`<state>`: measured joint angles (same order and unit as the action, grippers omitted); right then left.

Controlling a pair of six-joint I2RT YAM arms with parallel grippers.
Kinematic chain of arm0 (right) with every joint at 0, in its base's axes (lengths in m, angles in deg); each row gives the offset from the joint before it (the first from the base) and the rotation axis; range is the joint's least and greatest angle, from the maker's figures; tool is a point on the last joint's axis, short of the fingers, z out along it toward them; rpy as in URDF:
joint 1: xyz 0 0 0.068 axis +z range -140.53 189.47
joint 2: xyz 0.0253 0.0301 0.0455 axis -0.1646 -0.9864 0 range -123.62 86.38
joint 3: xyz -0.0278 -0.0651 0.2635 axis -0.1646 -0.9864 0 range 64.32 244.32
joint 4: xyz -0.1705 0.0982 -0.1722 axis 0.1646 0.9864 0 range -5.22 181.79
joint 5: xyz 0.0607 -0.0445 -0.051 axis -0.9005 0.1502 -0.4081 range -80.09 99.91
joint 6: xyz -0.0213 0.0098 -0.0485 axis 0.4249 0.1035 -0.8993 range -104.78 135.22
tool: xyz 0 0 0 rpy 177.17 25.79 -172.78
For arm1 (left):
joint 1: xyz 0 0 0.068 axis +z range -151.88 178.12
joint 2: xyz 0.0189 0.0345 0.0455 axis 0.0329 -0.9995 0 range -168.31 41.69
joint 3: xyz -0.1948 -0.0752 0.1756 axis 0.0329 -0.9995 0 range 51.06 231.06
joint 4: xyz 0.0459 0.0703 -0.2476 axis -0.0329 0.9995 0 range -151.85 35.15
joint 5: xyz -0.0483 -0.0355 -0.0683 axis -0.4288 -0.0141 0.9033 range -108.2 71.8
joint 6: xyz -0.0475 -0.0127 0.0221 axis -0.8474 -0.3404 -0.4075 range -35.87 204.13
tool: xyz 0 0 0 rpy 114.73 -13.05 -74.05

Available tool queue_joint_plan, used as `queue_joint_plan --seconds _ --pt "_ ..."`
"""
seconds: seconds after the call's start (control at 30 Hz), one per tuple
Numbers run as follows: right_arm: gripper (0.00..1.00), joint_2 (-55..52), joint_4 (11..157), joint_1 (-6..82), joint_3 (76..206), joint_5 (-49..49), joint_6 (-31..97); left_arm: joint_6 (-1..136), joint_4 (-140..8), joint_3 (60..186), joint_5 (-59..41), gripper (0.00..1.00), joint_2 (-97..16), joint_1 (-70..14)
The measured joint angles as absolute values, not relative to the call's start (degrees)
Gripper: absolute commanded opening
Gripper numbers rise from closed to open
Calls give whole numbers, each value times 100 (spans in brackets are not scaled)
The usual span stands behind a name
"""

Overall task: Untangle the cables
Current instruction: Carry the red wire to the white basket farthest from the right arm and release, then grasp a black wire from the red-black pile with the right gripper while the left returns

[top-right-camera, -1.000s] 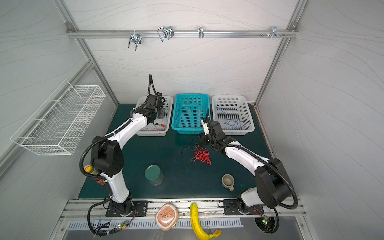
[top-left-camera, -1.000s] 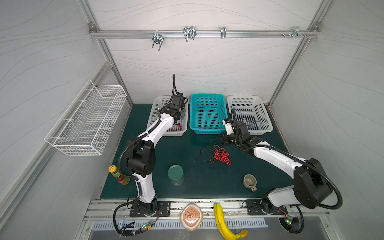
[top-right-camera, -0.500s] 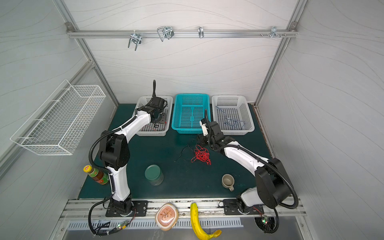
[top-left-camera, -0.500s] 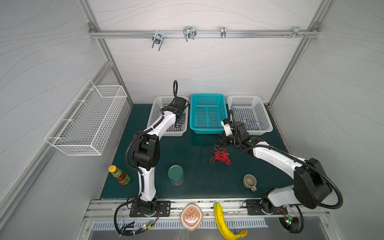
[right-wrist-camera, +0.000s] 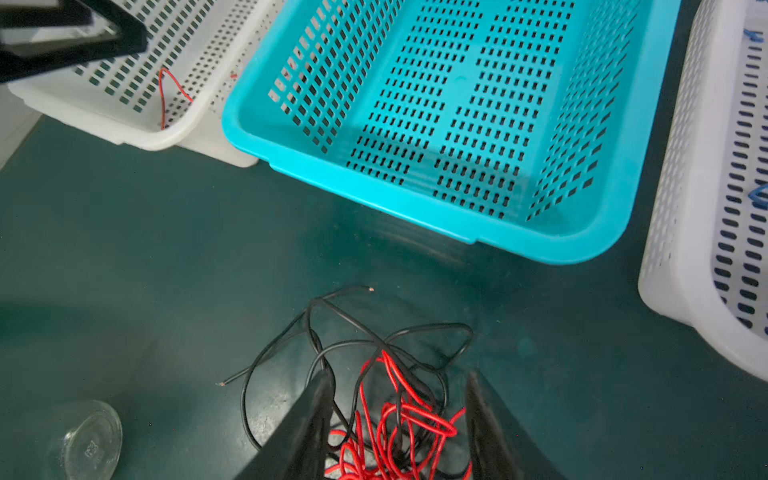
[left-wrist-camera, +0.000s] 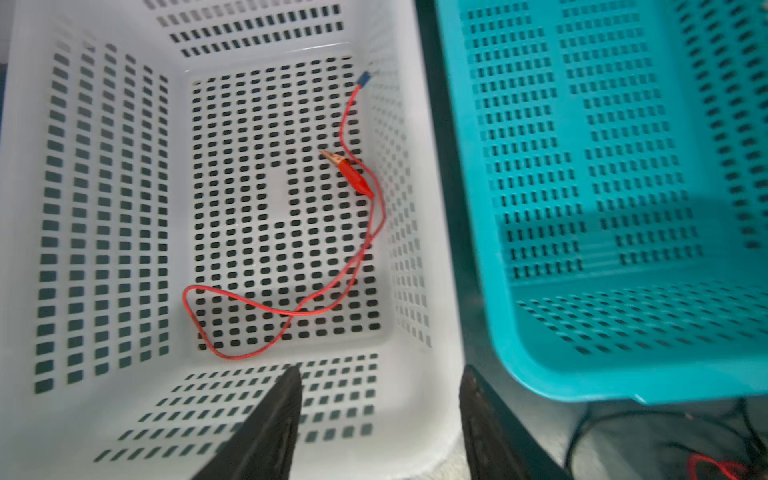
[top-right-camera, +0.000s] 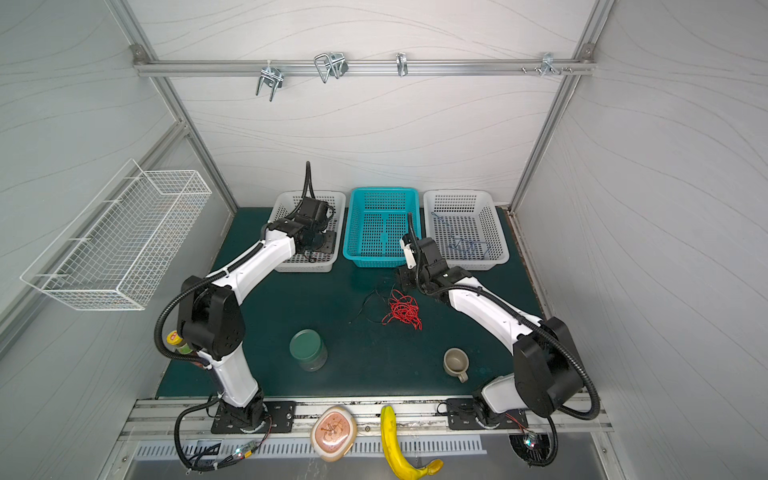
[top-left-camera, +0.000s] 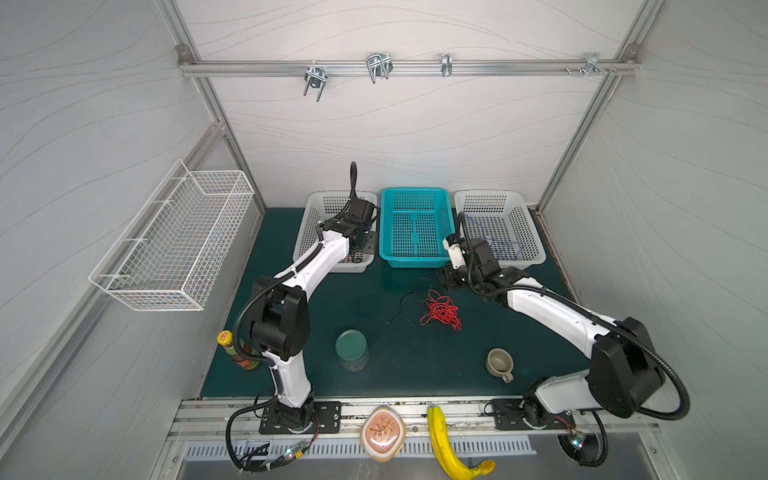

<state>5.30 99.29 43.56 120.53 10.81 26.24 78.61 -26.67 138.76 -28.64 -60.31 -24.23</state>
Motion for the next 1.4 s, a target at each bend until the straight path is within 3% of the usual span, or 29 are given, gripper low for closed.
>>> queue_joint_plan --seconds 0.47,0.87,0.97,1.0,1.1,1.13,1.4 --pt "53 348 10086 4375 11849 1066 2638 8191 -4280 11913 -2689 61 -5222 -4213" --pt "50 -469 9610 4402 11908 994 2745 7821 -5229 10805 -2081 61 -4536 -4226" --pt "42 -611 9496 4402 11967 974 2758 7769 -5347 10678 -2051 61 -4385 -4226" --pt "36 -631 9461 4402 11972 963 2764 7756 -5384 10652 -2048 61 -4354 -4226" --pt "4 -653 9404 4406 11989 909 2734 7703 -5454 10617 -2048 61 -4322 -4226" --pt "0 -653 9398 4410 12002 887 2734 7692 -5469 10615 -2051 61 -4322 -4226" --pt "0 -327 9496 4594 12083 902 2321 7686 -5548 10573 -2156 61 -4236 -4226"
